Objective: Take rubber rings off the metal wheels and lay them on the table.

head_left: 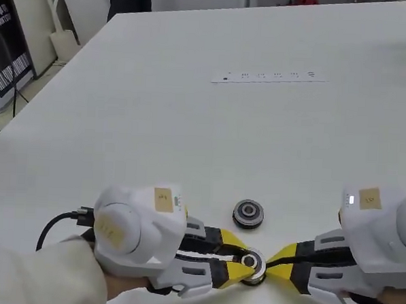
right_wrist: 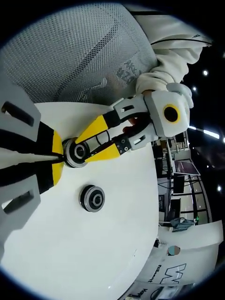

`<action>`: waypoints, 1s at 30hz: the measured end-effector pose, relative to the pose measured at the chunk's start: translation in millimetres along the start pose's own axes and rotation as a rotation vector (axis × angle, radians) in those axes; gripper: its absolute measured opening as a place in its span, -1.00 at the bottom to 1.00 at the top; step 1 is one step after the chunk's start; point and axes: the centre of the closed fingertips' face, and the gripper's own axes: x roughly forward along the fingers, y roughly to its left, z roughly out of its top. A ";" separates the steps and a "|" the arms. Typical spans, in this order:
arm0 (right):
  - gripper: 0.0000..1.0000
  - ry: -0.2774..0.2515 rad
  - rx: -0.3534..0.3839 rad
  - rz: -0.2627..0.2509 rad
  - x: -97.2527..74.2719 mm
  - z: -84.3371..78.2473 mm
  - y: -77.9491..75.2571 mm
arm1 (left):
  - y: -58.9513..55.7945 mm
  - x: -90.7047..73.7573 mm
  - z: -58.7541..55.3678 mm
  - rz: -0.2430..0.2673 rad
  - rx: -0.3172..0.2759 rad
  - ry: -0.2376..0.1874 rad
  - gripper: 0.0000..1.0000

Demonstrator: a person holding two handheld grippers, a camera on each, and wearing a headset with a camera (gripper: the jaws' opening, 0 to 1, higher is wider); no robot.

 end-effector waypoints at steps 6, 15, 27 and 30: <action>-1.00 -0.008 0.065 -0.001 -0.8 0.0 -2.5 | -0.1 0.3 0.3 -0.001 0.001 -0.004 -0.72; -1.00 -0.039 0.236 0.012 -4.0 0.2 -5.3 | 0.0 1.0 0.8 -0.003 0.004 -0.007 -0.72; -1.00 -0.086 0.383 0.034 -7.0 3.1 -6.0 | 0.3 1.3 1.2 -0.003 0.008 -0.008 -0.72; -1.00 -0.095 0.410 0.040 -7.3 4.2 -4.5 | 0.7 1.2 0.9 -0.003 0.008 -0.008 -0.72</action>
